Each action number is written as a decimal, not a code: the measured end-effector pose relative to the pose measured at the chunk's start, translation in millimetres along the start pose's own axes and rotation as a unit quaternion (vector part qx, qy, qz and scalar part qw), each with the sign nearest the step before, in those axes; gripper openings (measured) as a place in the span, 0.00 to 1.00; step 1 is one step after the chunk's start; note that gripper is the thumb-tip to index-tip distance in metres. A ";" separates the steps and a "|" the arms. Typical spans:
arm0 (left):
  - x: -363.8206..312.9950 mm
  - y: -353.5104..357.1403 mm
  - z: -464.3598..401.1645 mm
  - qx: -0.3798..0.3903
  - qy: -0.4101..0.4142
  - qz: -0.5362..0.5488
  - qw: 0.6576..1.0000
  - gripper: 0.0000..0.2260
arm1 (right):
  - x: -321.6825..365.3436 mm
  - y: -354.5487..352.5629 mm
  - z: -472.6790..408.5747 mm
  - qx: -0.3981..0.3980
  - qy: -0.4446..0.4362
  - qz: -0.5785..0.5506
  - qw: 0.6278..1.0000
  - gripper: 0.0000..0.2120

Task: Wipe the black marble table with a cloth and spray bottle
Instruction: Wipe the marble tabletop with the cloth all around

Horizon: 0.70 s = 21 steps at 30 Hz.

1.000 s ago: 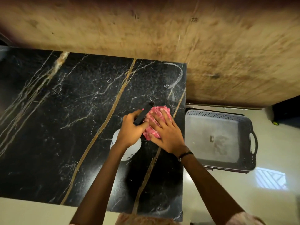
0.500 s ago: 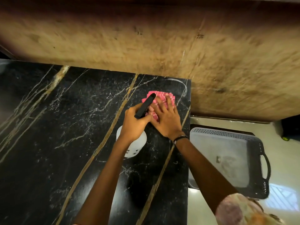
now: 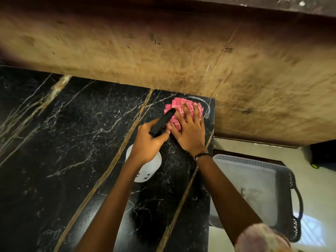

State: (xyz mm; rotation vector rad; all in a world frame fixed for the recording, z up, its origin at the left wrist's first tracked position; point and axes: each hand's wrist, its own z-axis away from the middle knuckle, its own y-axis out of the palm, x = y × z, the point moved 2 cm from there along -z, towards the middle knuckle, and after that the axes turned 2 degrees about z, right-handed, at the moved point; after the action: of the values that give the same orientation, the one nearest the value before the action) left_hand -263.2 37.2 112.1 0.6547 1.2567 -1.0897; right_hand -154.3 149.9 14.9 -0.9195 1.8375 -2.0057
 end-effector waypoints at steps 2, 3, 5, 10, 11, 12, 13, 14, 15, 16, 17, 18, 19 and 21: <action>1.0 -0.4 -0.3 0.010 0.003 0.007 1.000 0.05 | 7.7 0.9 -29.1 0.026 -0.009 -0.011 1.000 0.34; 1.7 -0.9 -0.1 0.008 0.000 0.011 1.000 0.06 | 10.6 2.4 -40.7 0.031 -0.009 -0.015 0.999 0.35; 2.0 -1.6 0.5 0.000 -0.002 0.016 1.000 0.06 | 14.9 4.2 -57.8 0.021 -0.003 -0.010 1.000 0.32; 0.4 1.3 1.1 -0.004 0.001 0.005 1.000 0.10 | 17.2 6.2 -76.1 0.035 0.005 0.025 0.999 0.28; -0.2 1.3 1.9 -0.004 0.001 0.003 1.000 0.09 | 15.3 6.1 -76.1 0.038 0.003 0.027 0.999 0.28; -0.9 1.5 2.8 -0.005 0.002 0.001 1.000 0.08 | 10.9 5.3 -75.7 0.038 0.004 0.028 0.999 0.28; -1.2 1.3 3.8 -0.007 0.003 0.000 1.000 0.06 | 4.5 4.5 -74.8 0.039 0.010 0.032 0.999 0.28; -1.5 0.4 4.7 -0.010 0.003 -0.002 1.000 0.06 | -4.1 2.4 -73.7 0.038 0.024 0.037 0.998 0.29; -1.4 -0.4 4.8 -0.013 0.003 0.000 1.000 0.07 | -15.0 -0.3 -73.1 0.037 0.046 0.038 0.998 0.28; -1.8 -1.0 5.2 -0.013 0.006 0.002 1.000 0.08 | -27.0 -4.7 -71.9 0.035 0.071 0.036 0.996 0.28; -2.1 -1.2 5.2 -0.013 0.009 0.003 1.000 0.08 | -39.0 -9.3 -70.6 0.032 0.097 0.032 0.994 0.28; -2.5 -1.0 5.5 -0.010 0.011 0.003 1.000 0.08 | -49.3 -14.0 -68.6 0.027 0.118 0.030 0.992 0.28; -2.6 -0.6 5.4 -0.009 0.011 0.000 1.000 0.08 | -56.8 -16.9 -66.0 0.023 0.134 0.031 0.990 0.28; -2.9 0.1 5.3 -0.007 0.007 -0.004 1.000 0.08 | -60.9 -17.8 -58.6 0.027 0.157 0.036 0.987 0.29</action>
State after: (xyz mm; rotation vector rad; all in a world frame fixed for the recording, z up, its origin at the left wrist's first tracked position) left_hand -260.7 33.5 116.1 0.6485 1.2797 -1.0839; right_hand -139.8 235.0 16.0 -0.5364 1.9284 -2.2451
